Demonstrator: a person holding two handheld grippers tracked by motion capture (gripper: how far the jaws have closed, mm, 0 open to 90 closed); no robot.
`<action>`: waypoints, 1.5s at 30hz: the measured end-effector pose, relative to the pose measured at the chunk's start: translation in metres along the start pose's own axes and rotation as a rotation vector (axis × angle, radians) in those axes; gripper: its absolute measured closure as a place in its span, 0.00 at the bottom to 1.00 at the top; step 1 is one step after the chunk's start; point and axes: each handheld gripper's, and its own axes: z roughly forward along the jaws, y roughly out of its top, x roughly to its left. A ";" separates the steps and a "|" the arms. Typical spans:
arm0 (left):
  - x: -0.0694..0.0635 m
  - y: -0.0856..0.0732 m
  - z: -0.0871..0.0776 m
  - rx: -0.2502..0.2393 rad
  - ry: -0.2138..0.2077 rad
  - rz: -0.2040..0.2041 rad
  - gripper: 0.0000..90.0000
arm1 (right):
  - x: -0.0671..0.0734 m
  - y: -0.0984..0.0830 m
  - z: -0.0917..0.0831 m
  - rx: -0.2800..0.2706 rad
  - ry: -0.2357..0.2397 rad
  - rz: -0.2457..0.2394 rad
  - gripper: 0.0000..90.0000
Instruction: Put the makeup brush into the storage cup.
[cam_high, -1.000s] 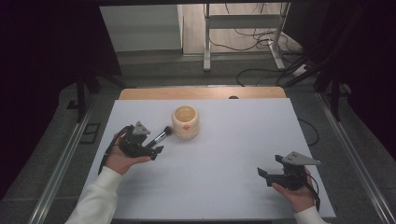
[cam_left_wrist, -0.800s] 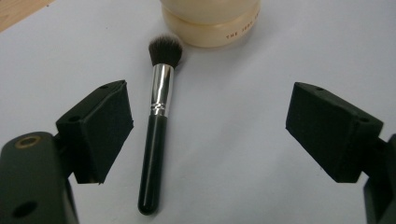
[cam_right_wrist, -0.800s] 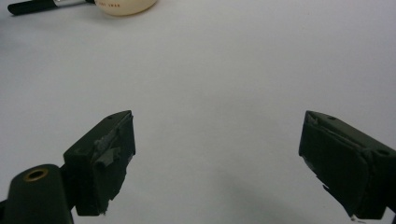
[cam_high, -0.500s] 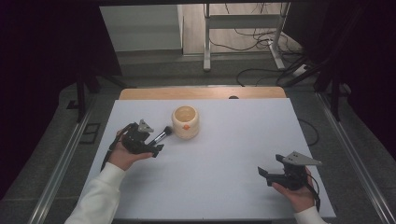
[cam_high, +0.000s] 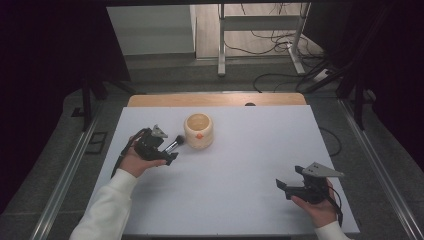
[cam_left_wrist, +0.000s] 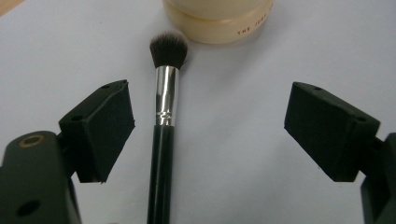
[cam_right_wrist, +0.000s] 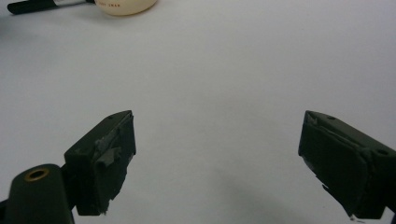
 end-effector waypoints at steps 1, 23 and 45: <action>0.001 0.000 0.001 0.004 -0.001 -0.003 0.18 | 0.000 0.000 0.000 0.000 0.000 0.000 0.13; 0.024 0.003 0.030 0.079 -0.048 -0.059 0.25 | 0.000 0.000 0.000 -0.007 0.017 0.010 0.13; 0.034 0.002 0.056 0.159 -0.036 -0.065 0.48 | -0.002 -0.001 0.001 -0.002 0.007 0.012 0.13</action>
